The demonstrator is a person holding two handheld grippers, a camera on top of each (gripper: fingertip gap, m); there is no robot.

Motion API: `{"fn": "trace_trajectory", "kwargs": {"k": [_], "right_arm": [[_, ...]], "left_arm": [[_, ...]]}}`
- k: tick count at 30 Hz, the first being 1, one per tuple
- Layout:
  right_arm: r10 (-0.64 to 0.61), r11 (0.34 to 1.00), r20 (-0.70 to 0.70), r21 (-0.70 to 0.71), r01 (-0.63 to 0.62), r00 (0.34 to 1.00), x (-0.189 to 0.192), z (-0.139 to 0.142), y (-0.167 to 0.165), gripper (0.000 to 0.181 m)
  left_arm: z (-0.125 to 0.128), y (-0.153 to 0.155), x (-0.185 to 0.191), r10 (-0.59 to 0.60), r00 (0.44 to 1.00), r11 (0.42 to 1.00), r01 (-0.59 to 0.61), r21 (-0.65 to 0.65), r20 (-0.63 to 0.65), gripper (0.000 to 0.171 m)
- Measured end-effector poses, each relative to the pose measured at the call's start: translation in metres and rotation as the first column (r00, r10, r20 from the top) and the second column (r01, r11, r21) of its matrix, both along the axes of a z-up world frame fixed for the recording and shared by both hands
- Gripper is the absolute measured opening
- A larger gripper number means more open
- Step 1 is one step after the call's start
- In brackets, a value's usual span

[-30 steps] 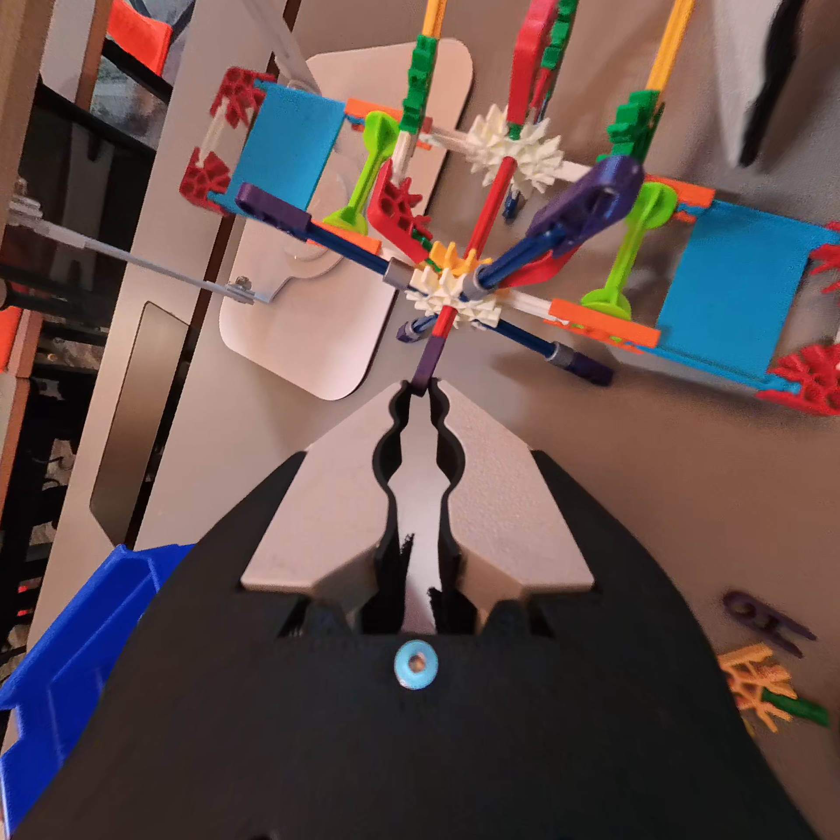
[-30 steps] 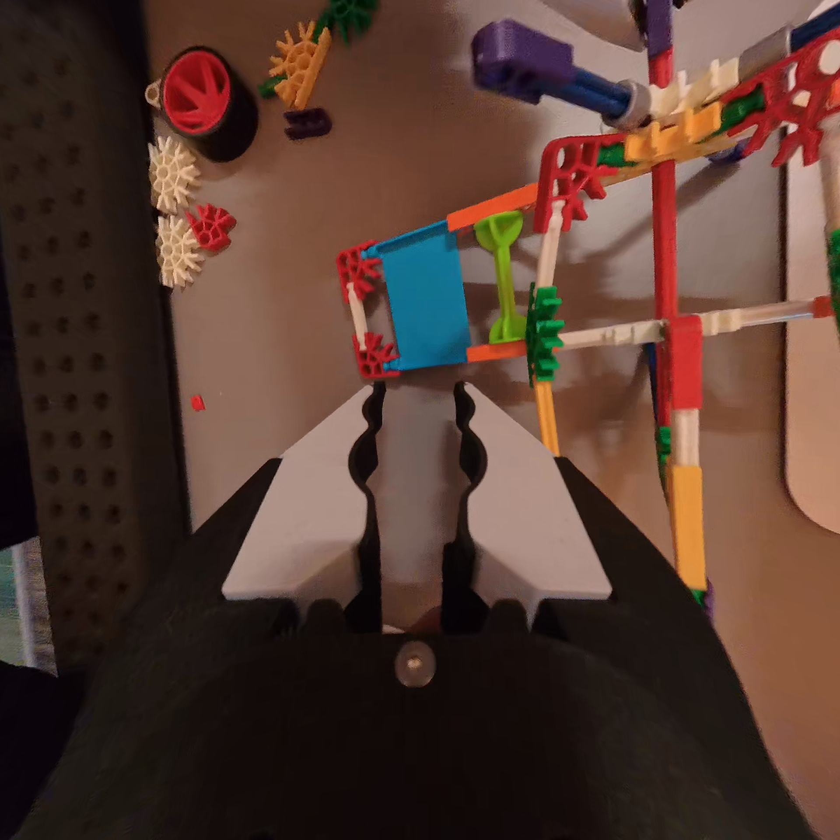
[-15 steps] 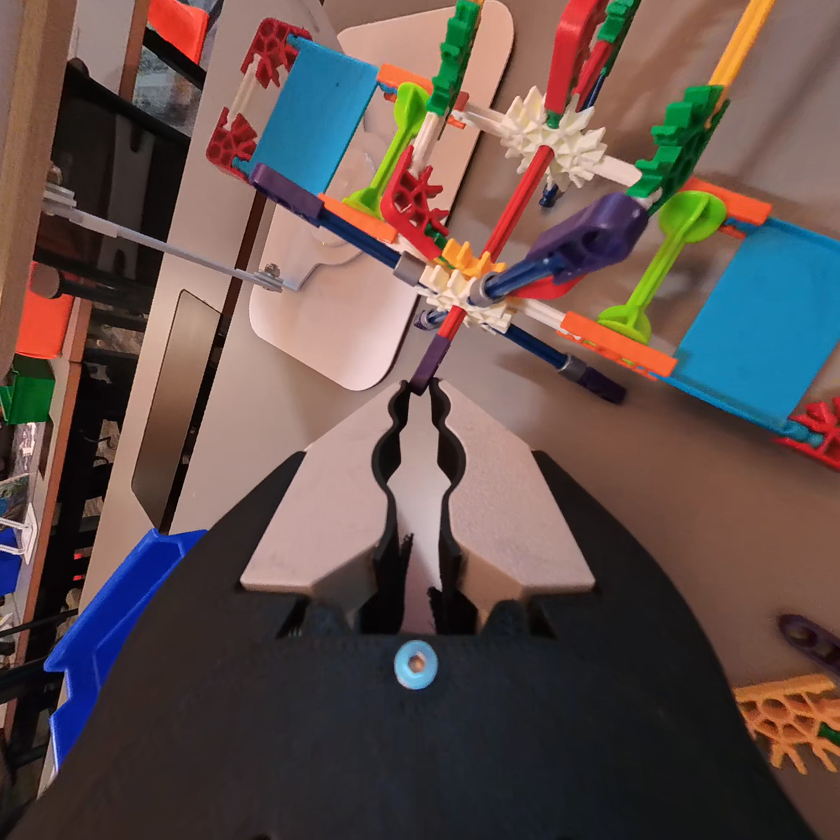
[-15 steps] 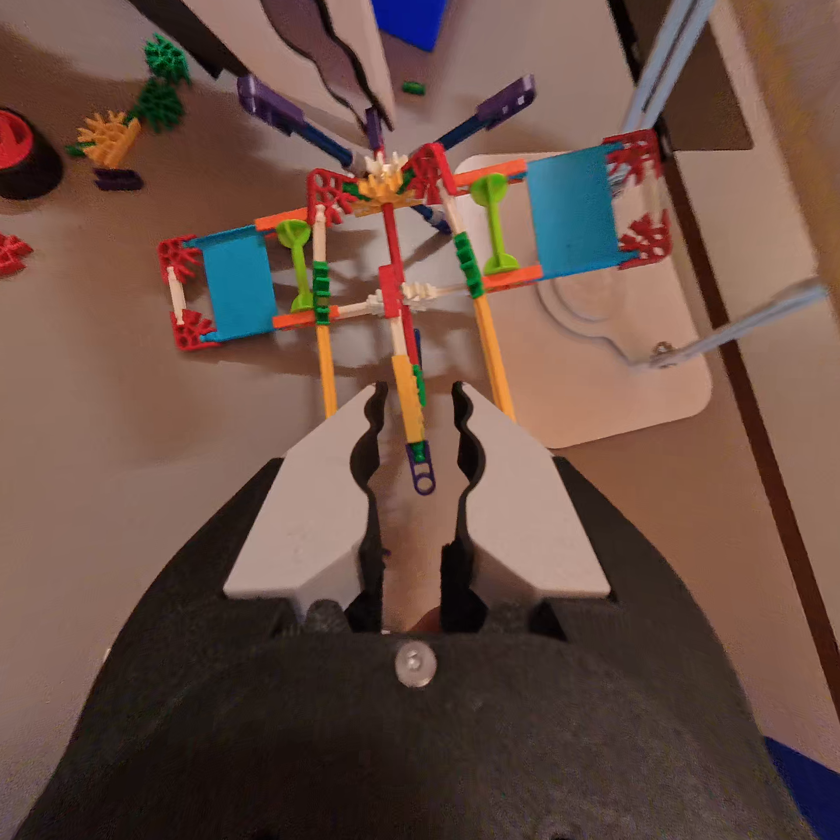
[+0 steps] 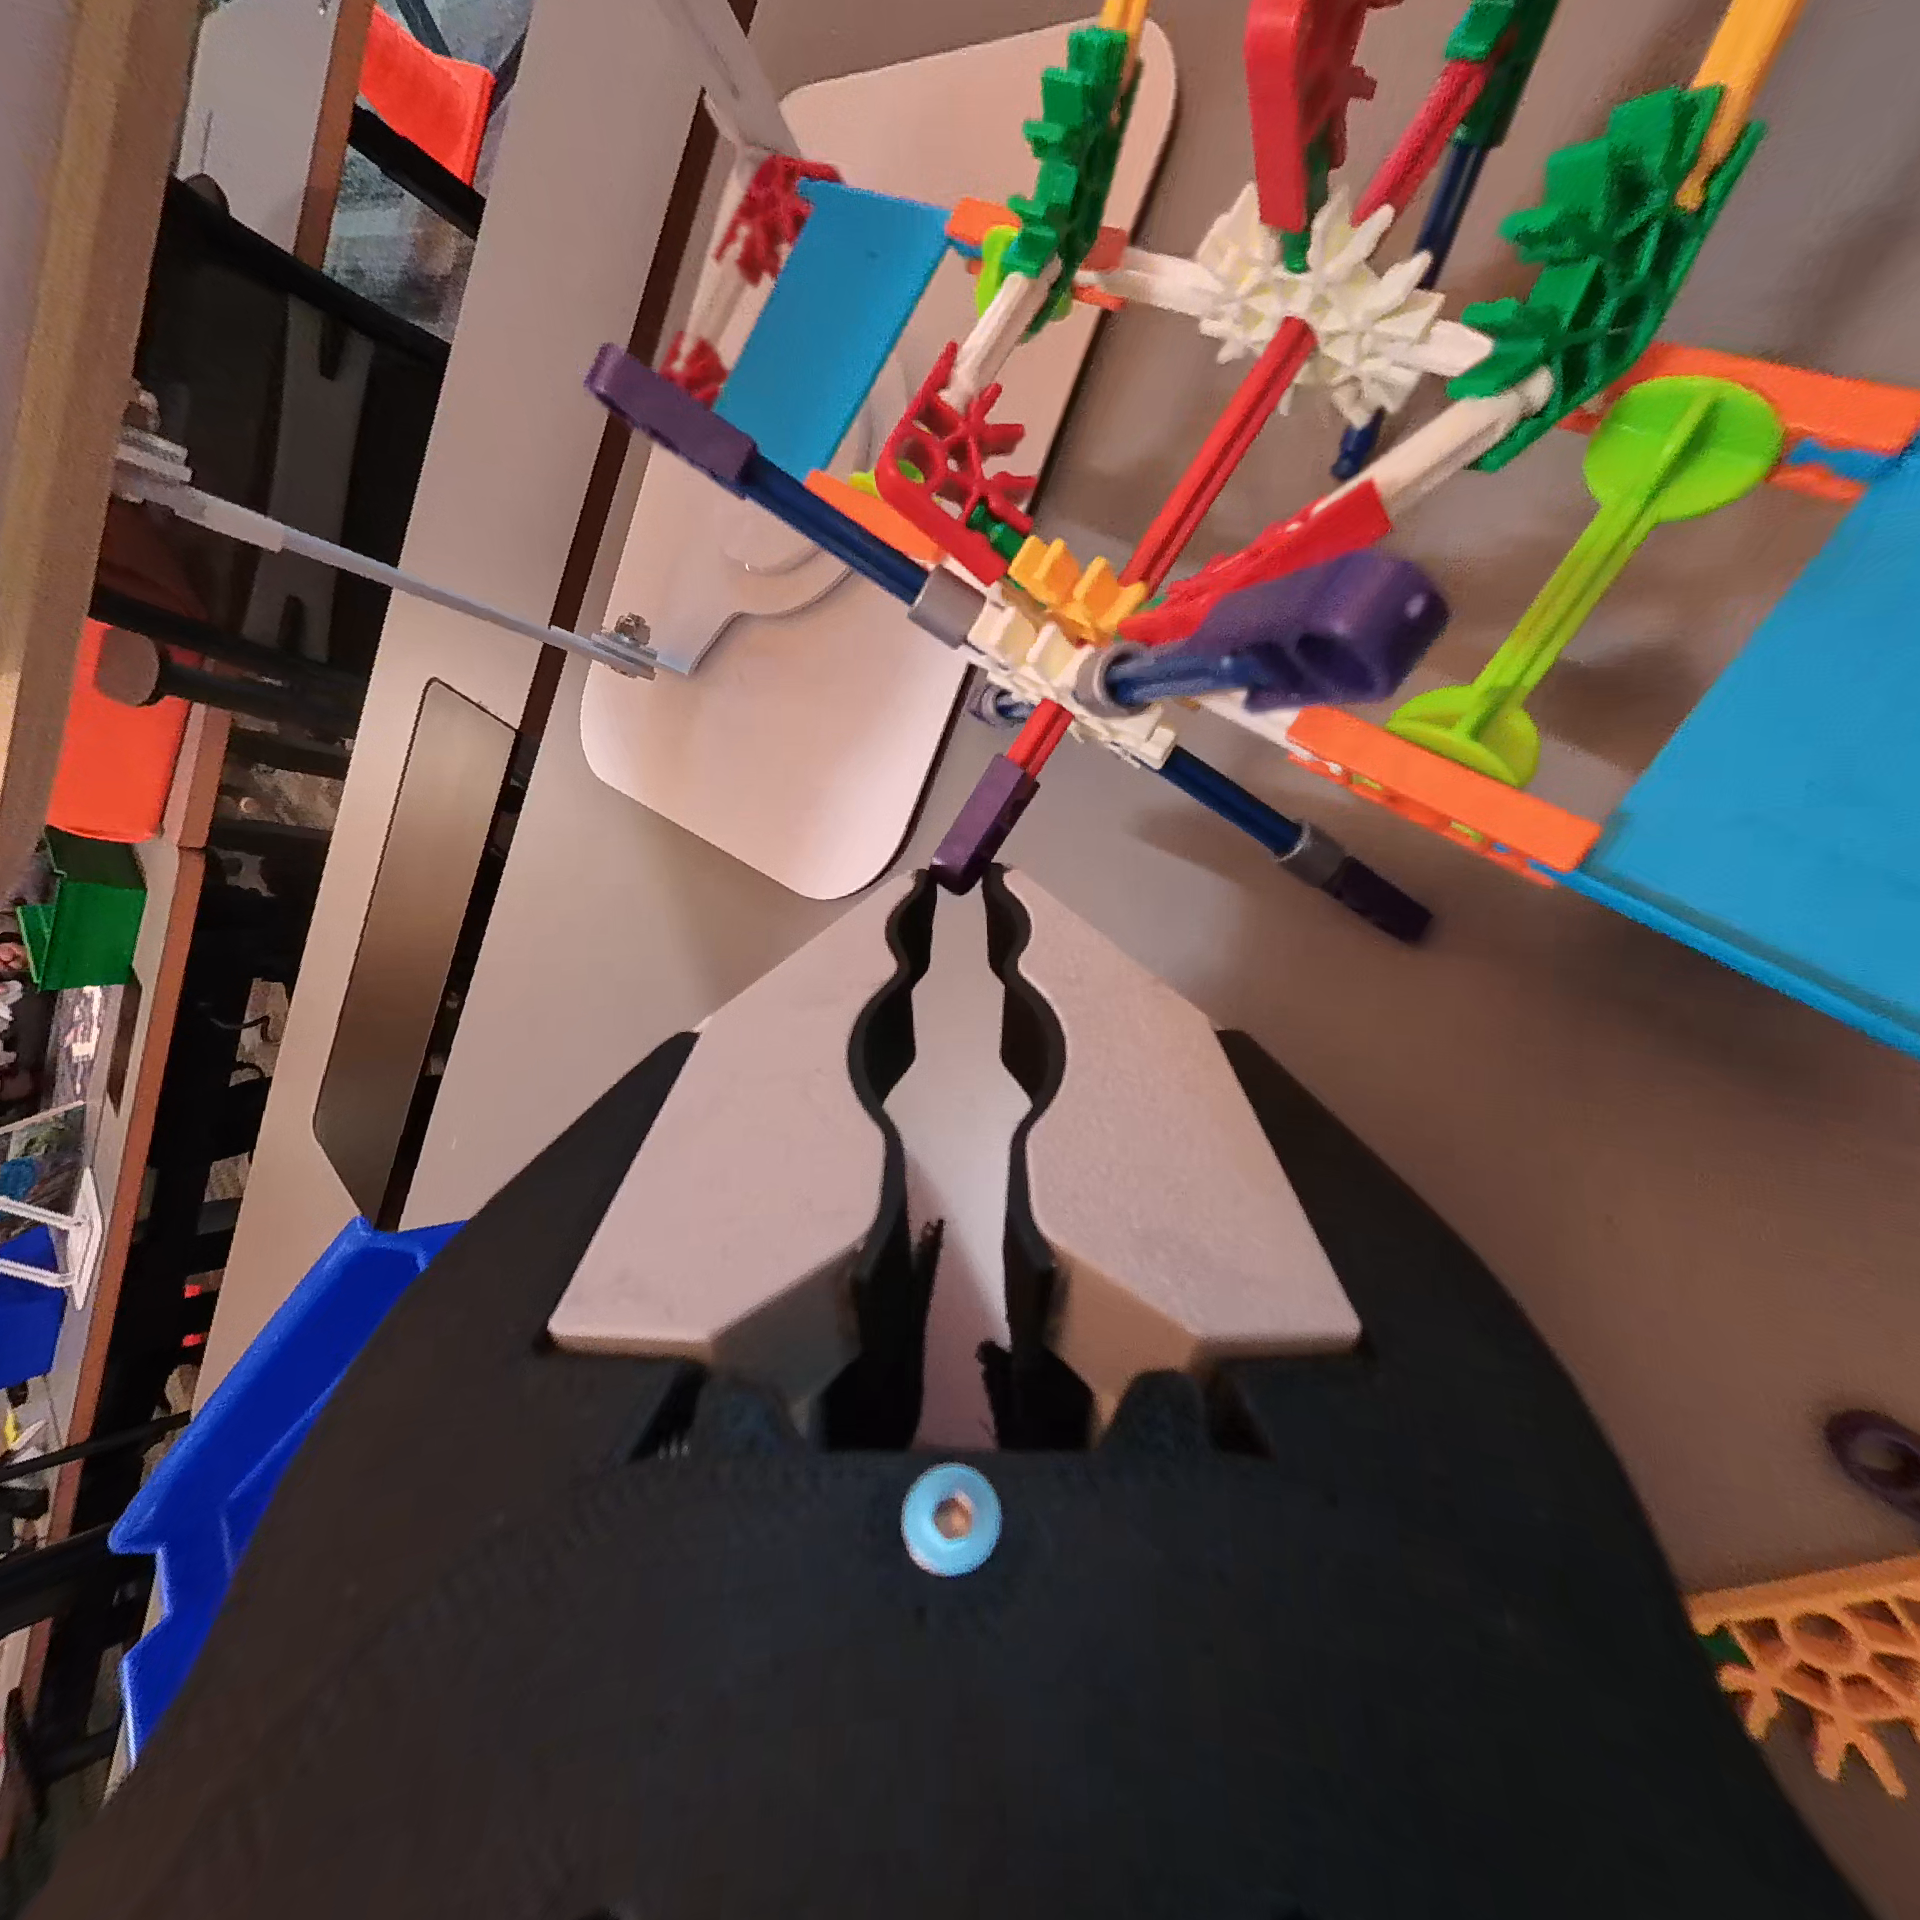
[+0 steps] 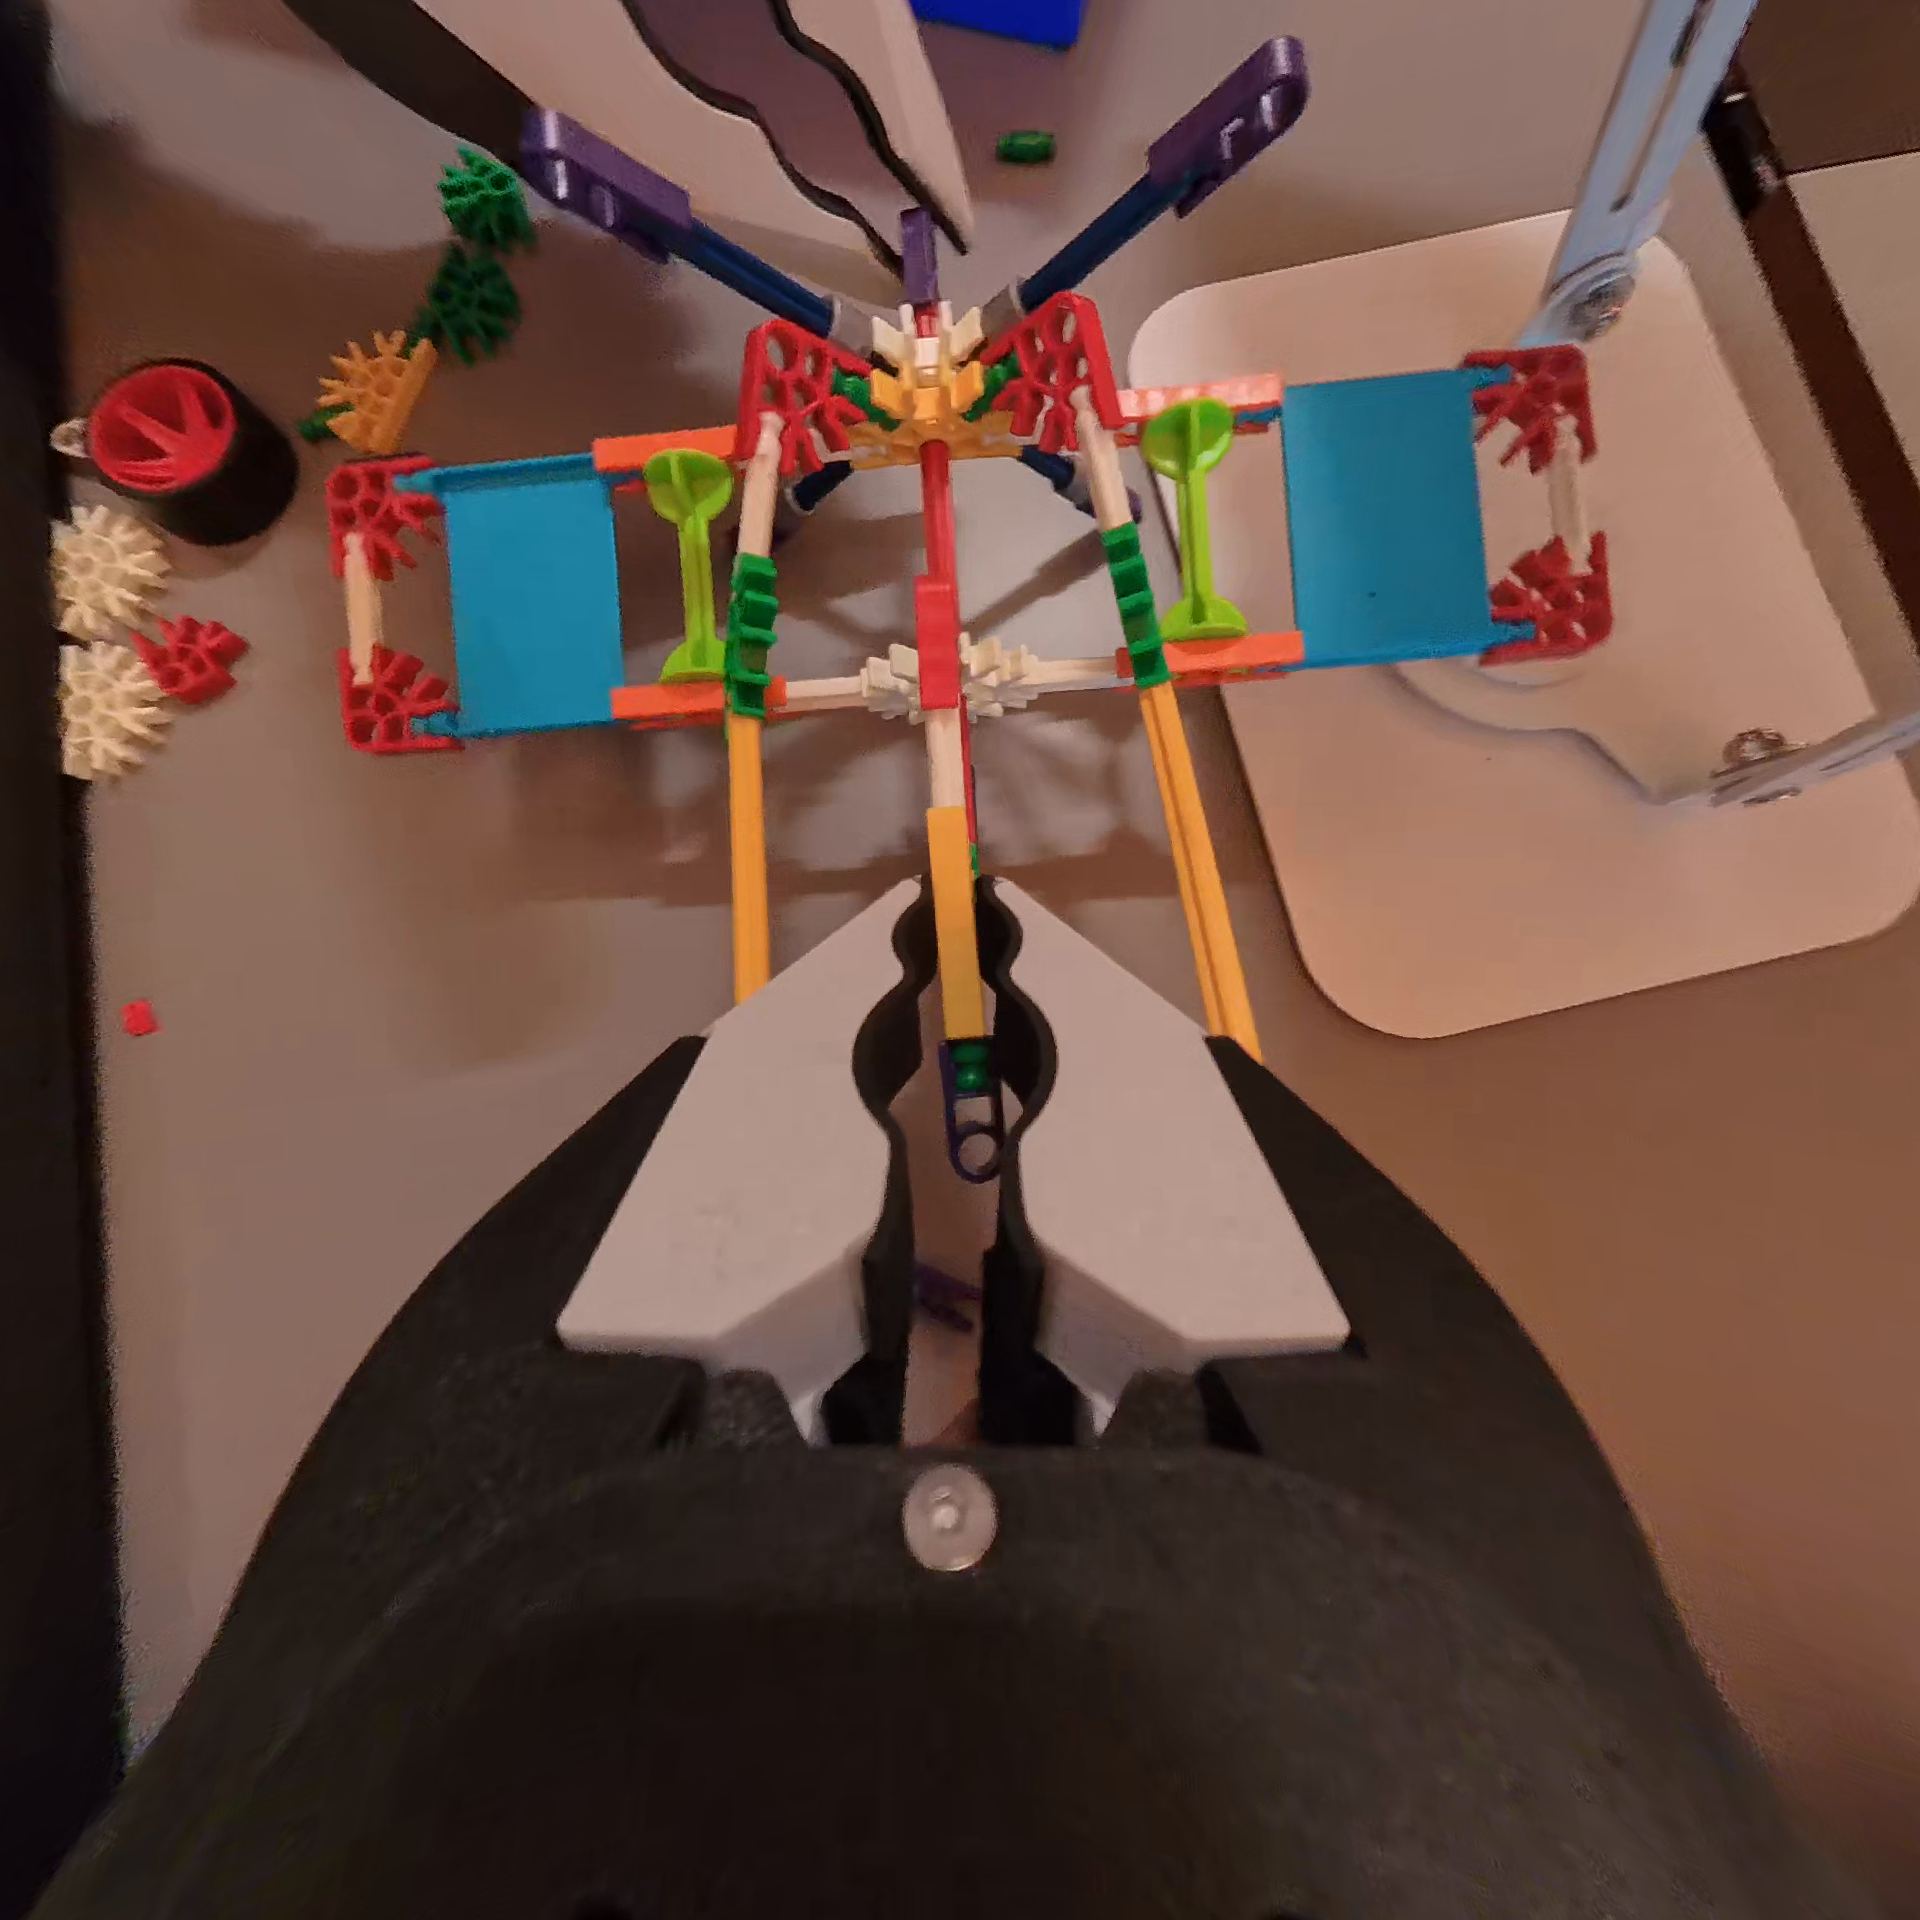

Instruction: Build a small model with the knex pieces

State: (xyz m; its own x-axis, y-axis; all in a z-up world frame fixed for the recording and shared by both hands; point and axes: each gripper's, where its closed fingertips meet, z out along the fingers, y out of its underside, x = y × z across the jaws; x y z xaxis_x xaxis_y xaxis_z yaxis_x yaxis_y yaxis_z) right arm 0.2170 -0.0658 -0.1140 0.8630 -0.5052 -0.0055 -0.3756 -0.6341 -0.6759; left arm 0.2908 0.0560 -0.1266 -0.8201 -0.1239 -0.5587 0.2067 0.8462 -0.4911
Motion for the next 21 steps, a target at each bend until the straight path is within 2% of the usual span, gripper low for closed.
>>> {"fn": "trace_trajectory", "kwargs": {"k": [6,14,21], "right_arm": [[0.02,0.998,-0.081,0.06,-0.015,0.997,-0.0094,0.0005,0.0046,0.004],[0.004,0.999,-0.082,0.033,-0.001,0.997,-0.0075,-0.0048,0.0011,0.01],[0.003,1.0,-0.079,0.026,-0.001,0.997,-0.0072,-0.0065,0.001,0.005]], "left_arm": [[-0.0009,0.0008,-0.0021,-0.019,1.0,1.0,0.019,0.005,-0.008,0.007],[0.0001,0.0045,0.0004,-0.019,1.0,1.0,0.019,0.019,0.013,0.007],[0.0043,0.0018,0.0012,-0.031,0.999,0.999,0.032,-0.004,0.036,0.013]]}}
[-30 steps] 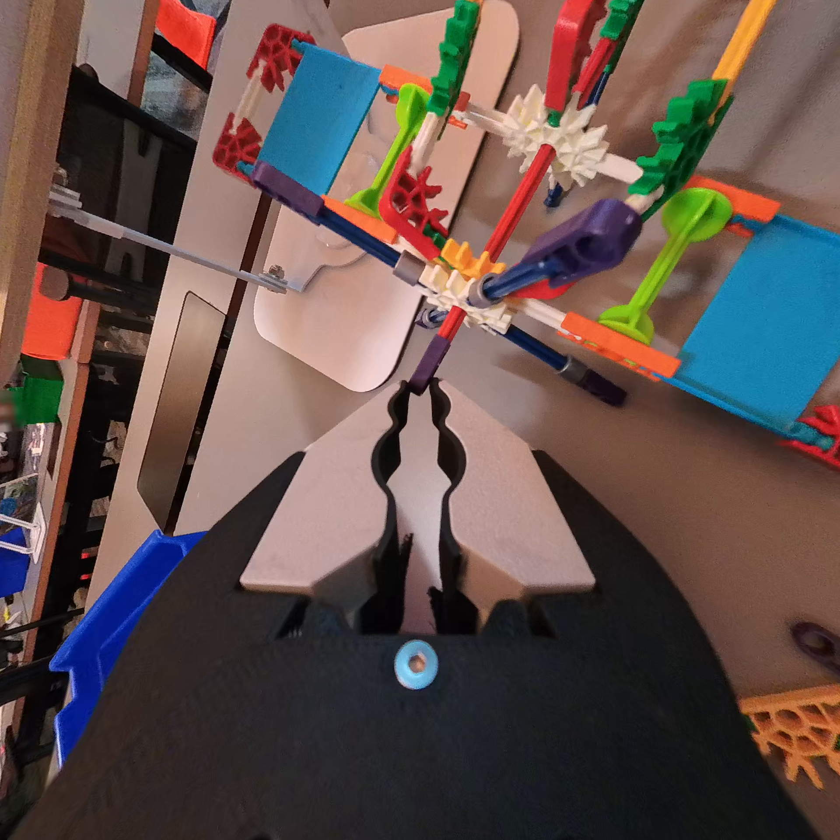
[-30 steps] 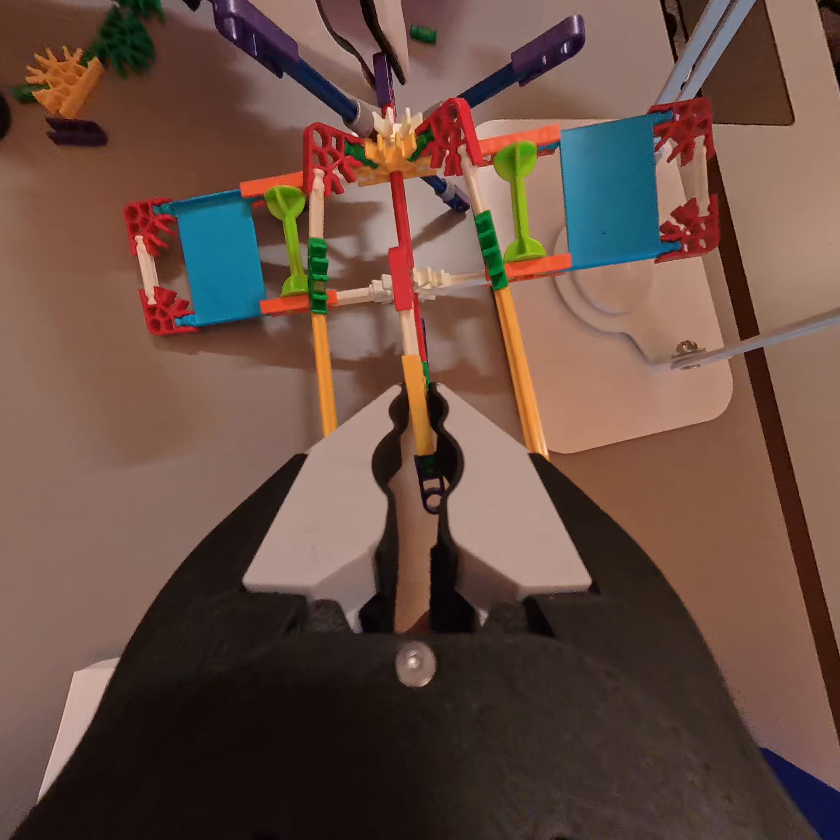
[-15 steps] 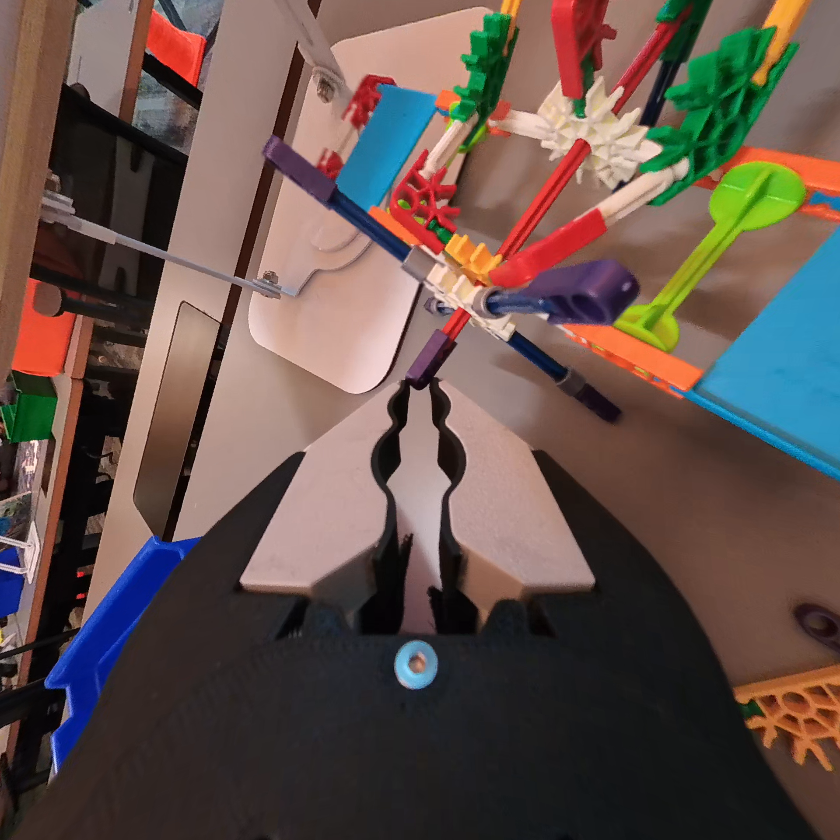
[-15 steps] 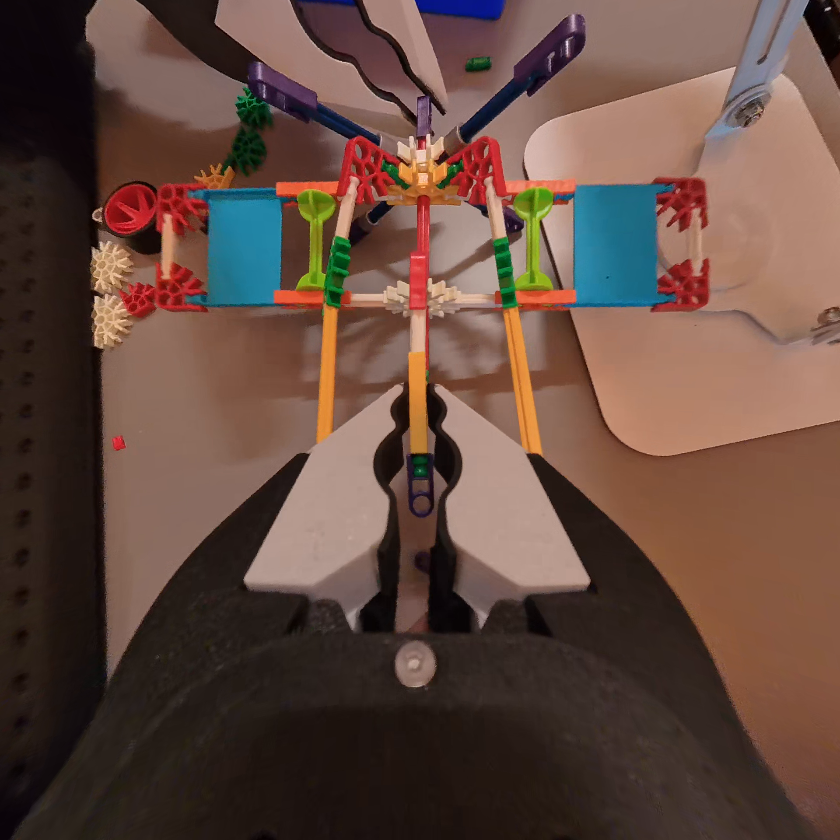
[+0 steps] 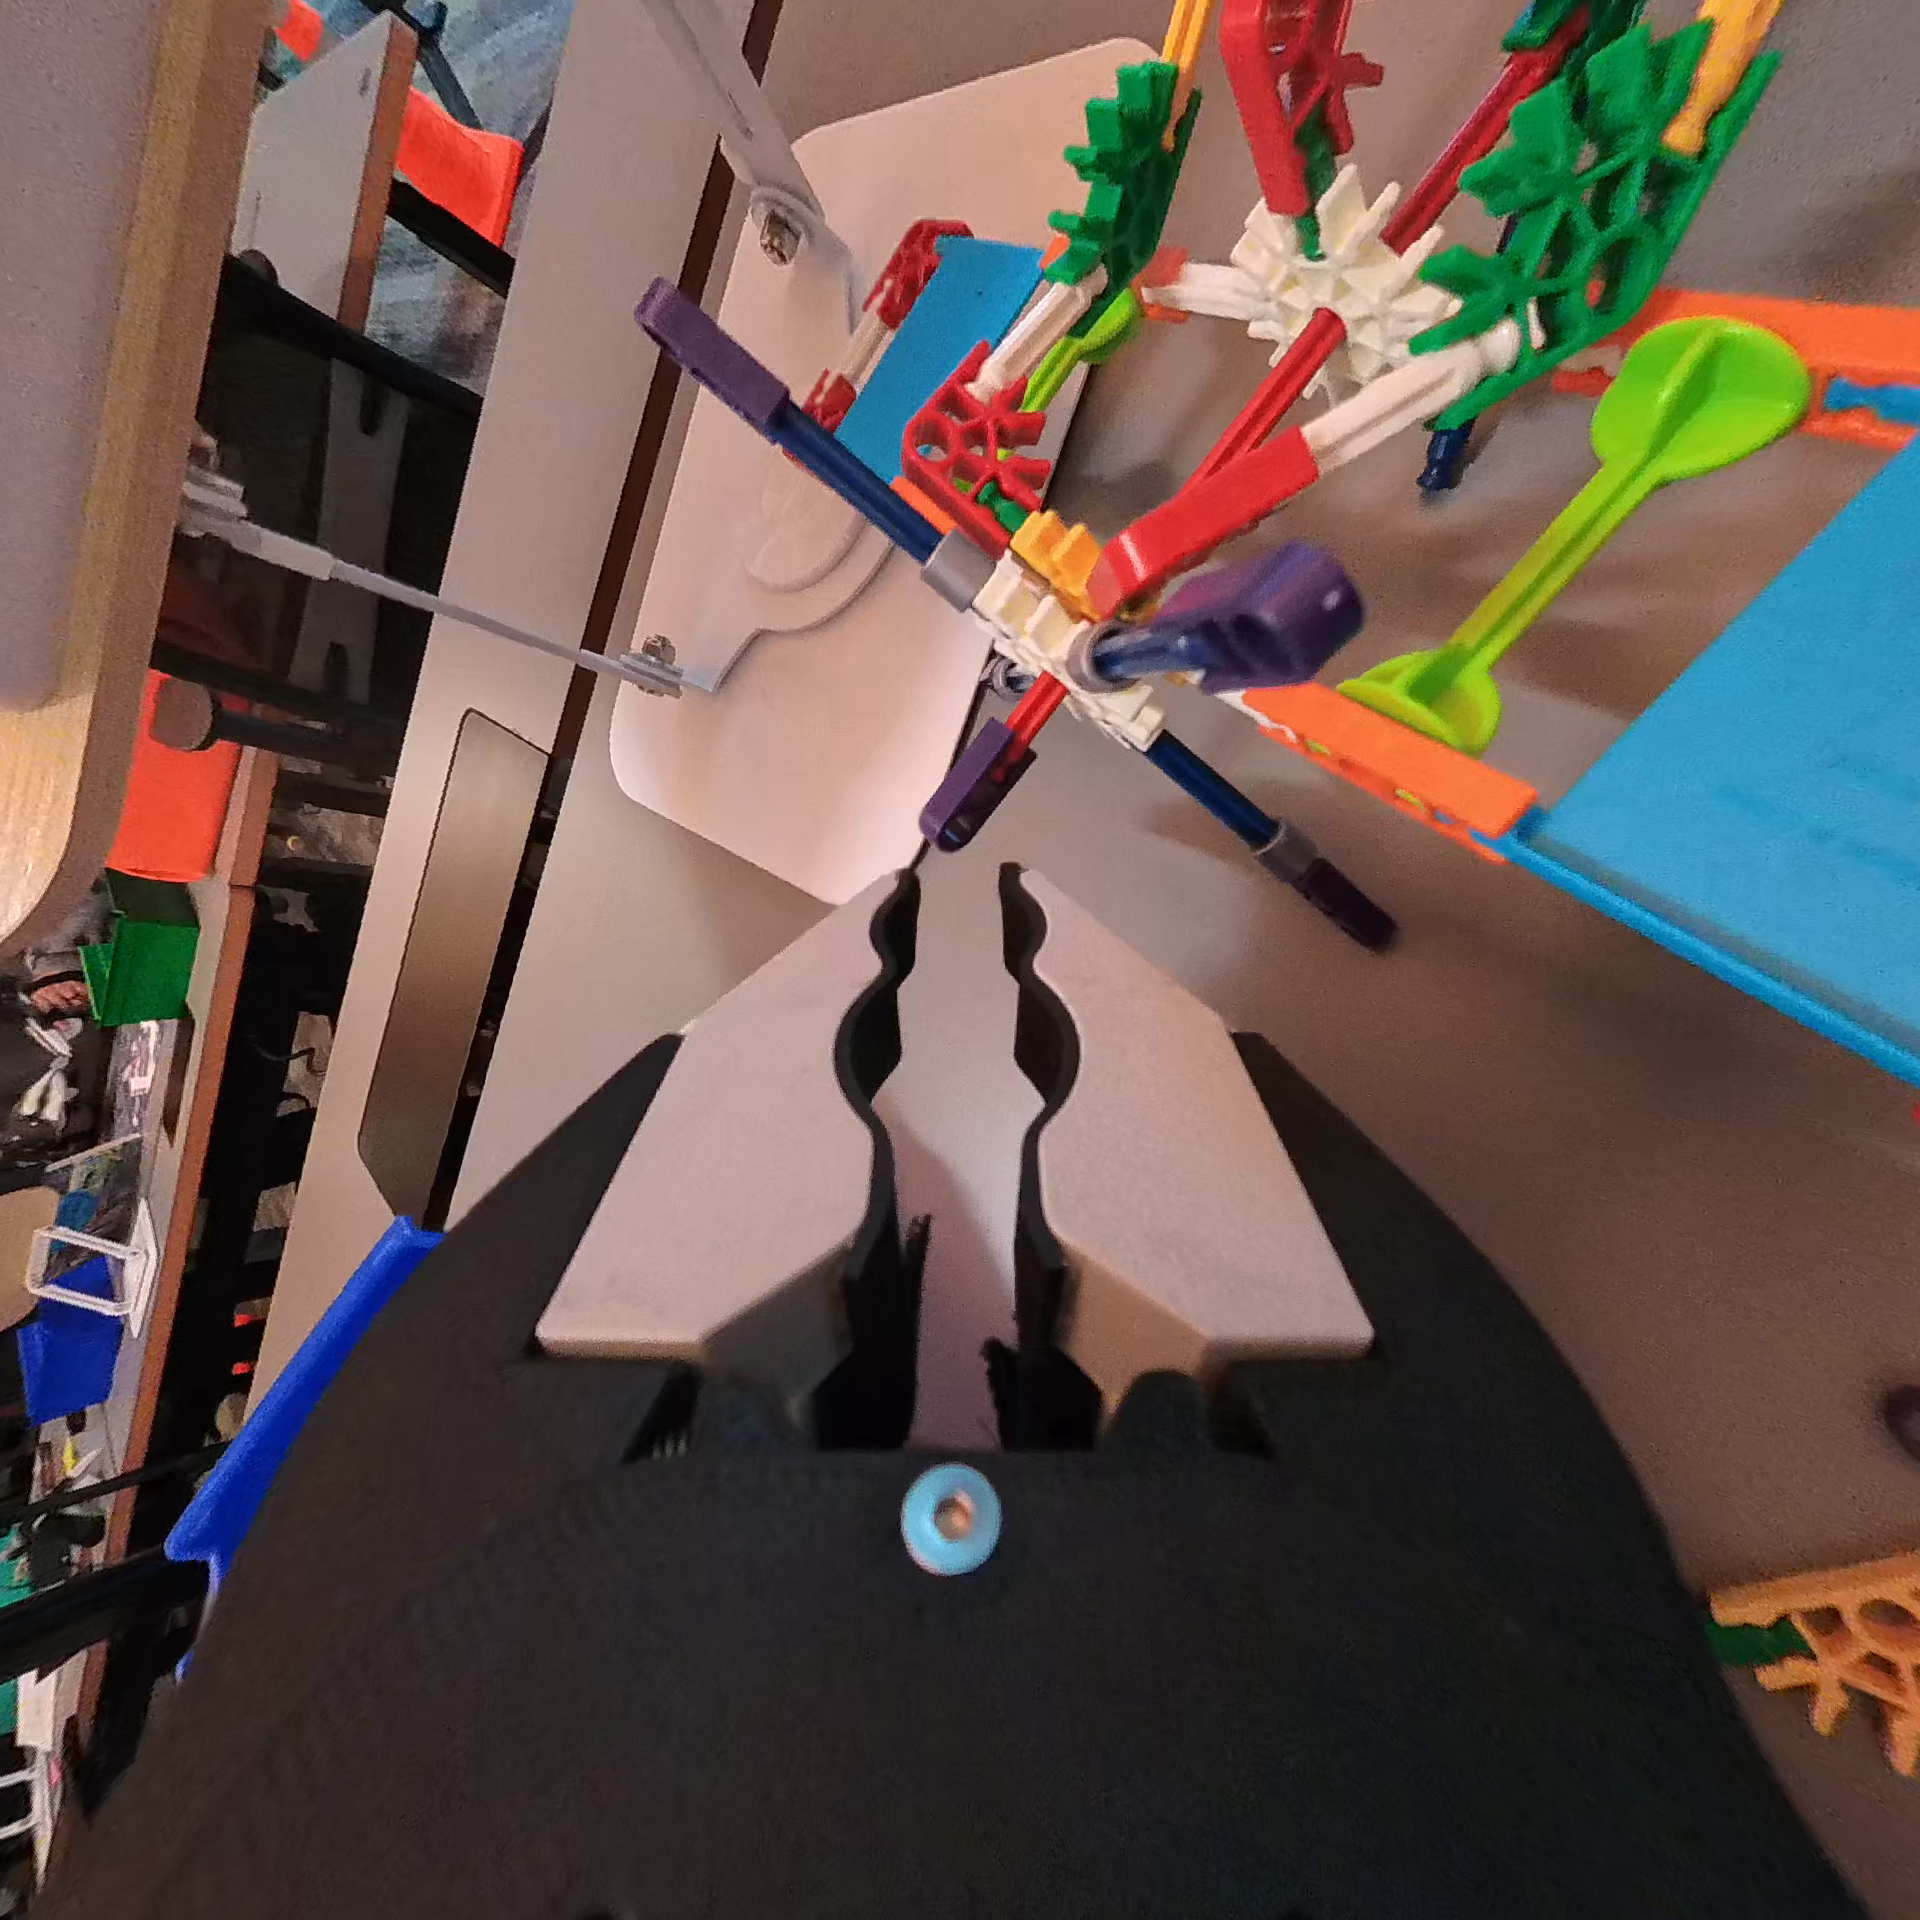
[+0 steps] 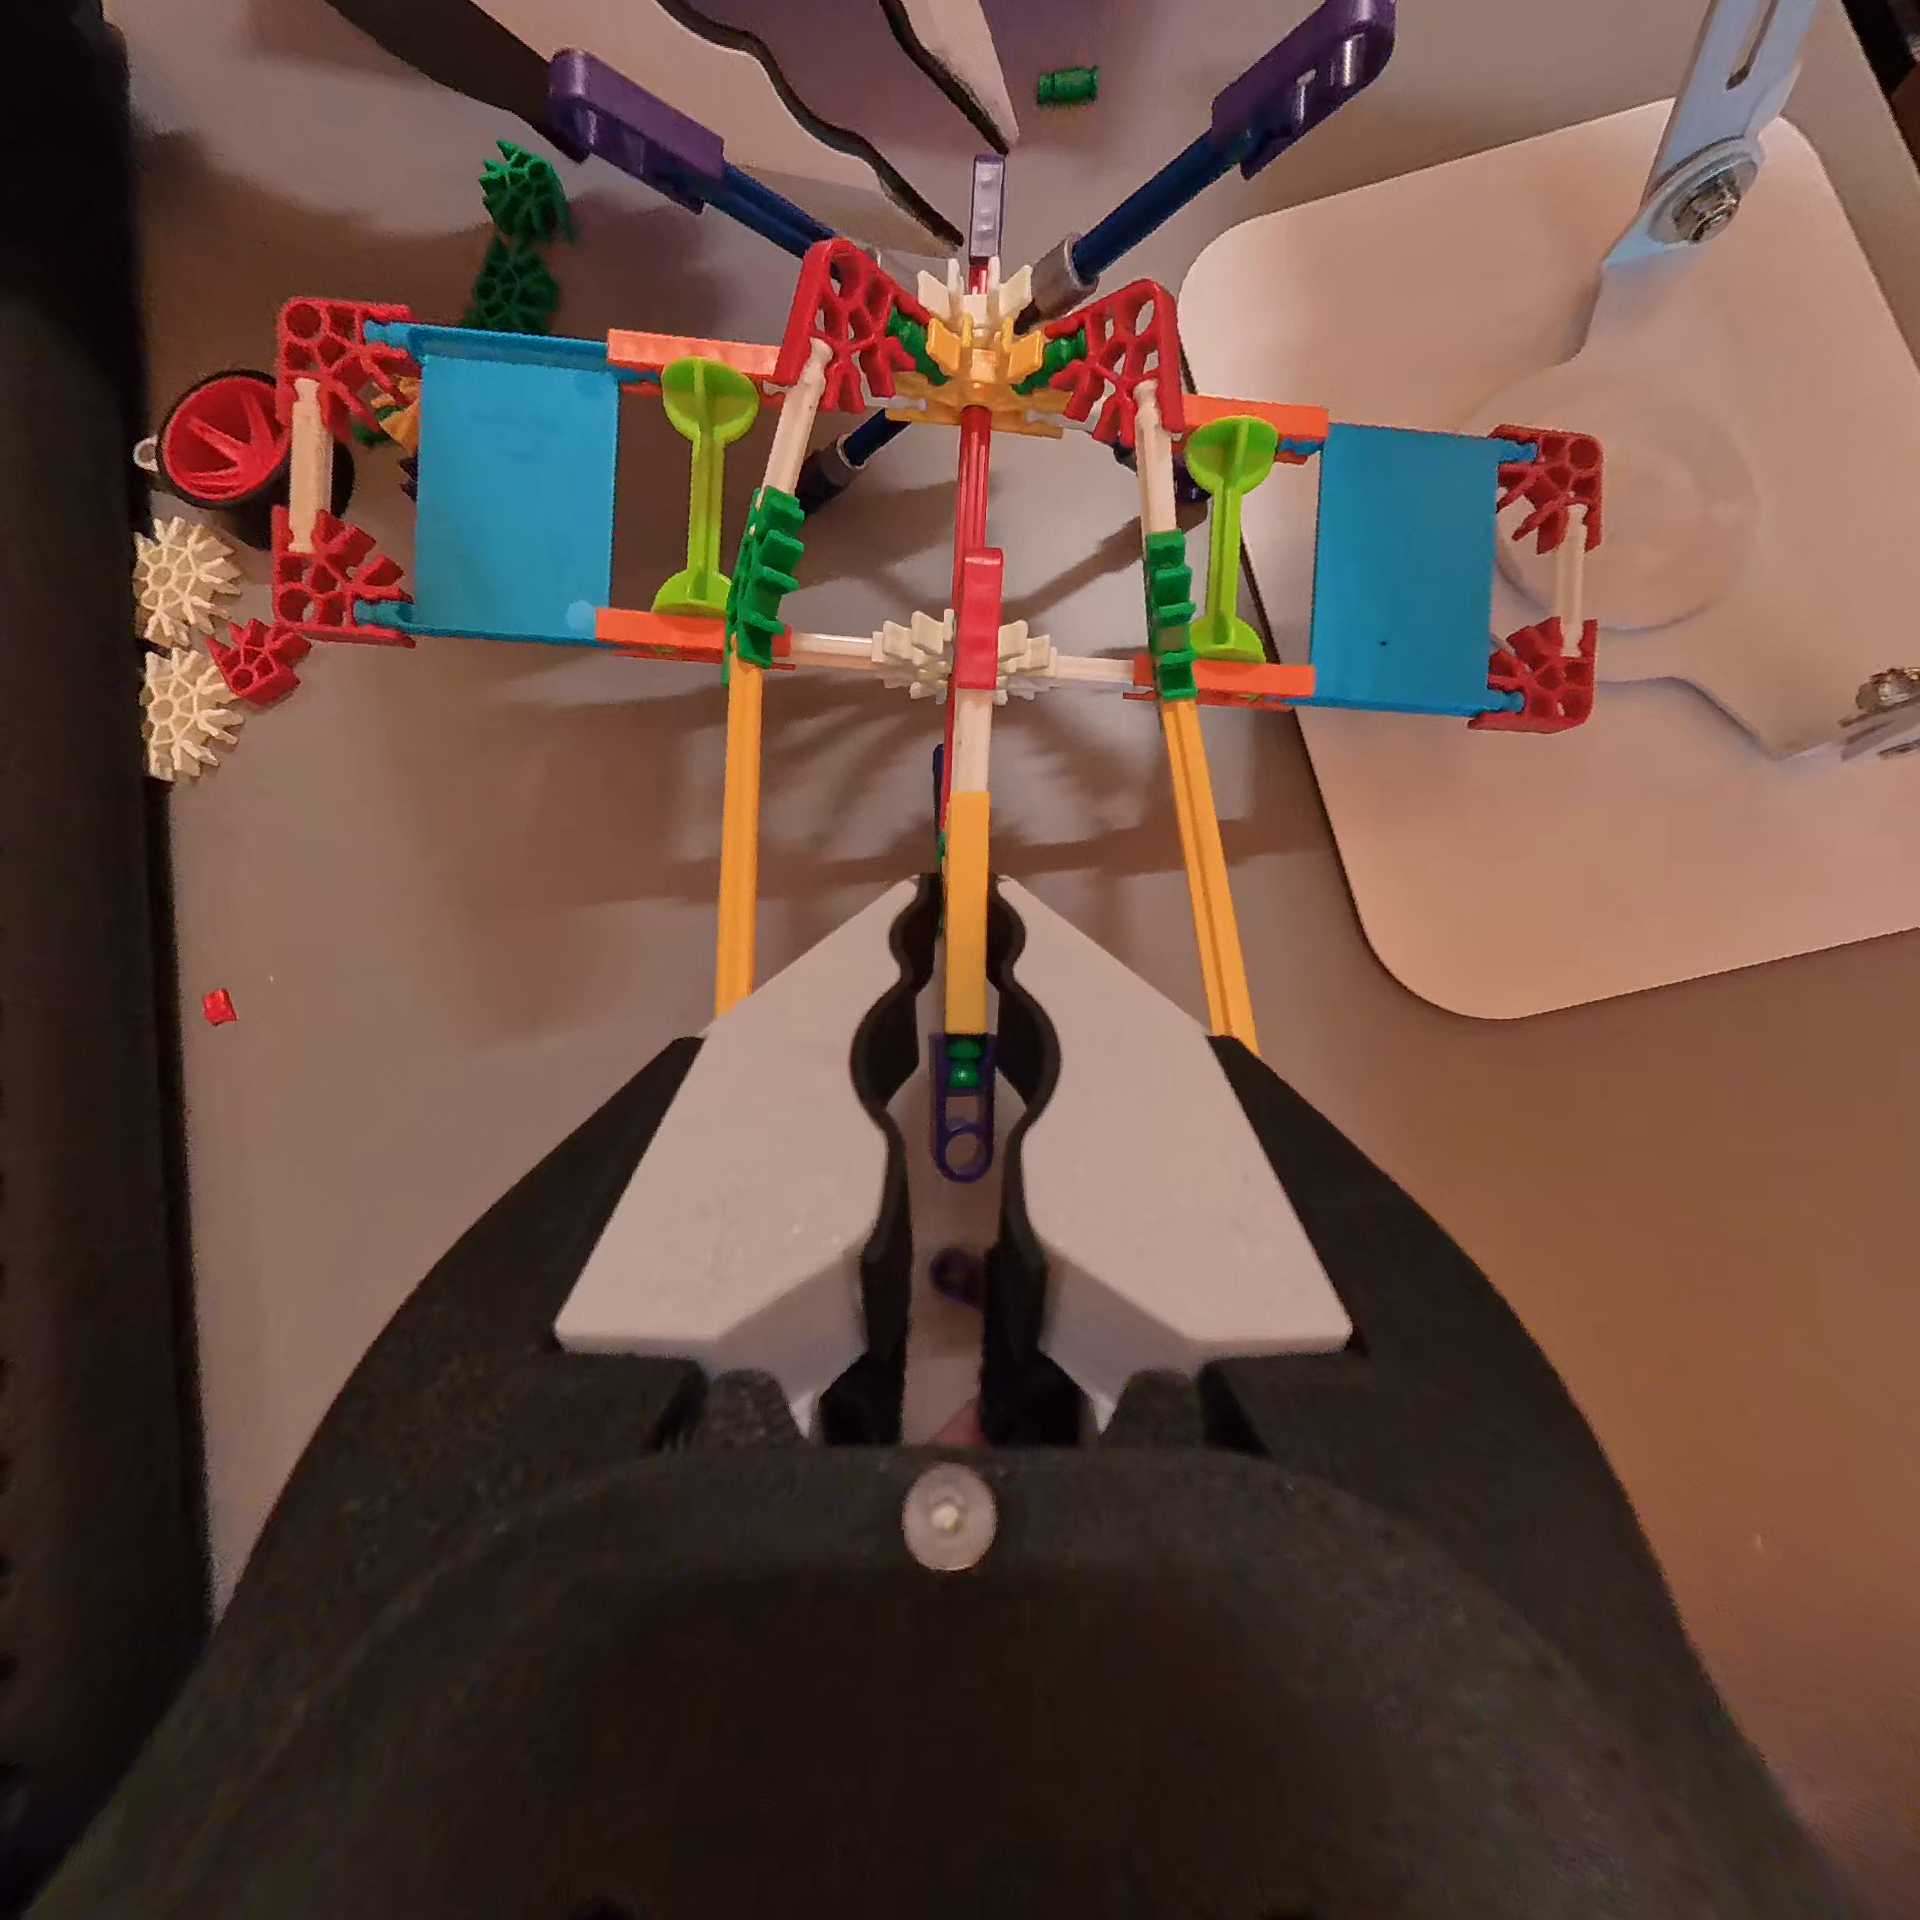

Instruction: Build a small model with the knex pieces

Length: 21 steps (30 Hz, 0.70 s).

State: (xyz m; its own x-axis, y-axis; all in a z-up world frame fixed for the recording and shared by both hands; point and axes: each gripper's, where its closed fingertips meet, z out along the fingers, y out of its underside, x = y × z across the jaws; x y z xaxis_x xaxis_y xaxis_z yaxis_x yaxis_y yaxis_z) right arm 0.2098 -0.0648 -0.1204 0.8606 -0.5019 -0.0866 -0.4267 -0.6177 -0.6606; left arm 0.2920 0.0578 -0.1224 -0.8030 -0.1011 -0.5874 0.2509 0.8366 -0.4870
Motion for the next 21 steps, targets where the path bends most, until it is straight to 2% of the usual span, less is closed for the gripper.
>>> {"fn": "trace_trajectory", "kwargs": {"k": [14,21], "right_arm": [[0.048,0.995,0.069,-0.091,-0.041,0.997,-0.004,0.0016,0.0025,0.005],[0.04,0.994,0.051,-0.102,-0.035,0.998,-0.0049,-0.002,-0.0004,0.011]], "left_arm": [[-0.0019,-0.0055,-0.0003,-0.014,0.999,1.0,0.014,0.003,0.034,0.017],[-0.0037,-0.0061,-0.0005,-0.011,0.999,1.0,0.011,0.005,0.034,0.018]]}}
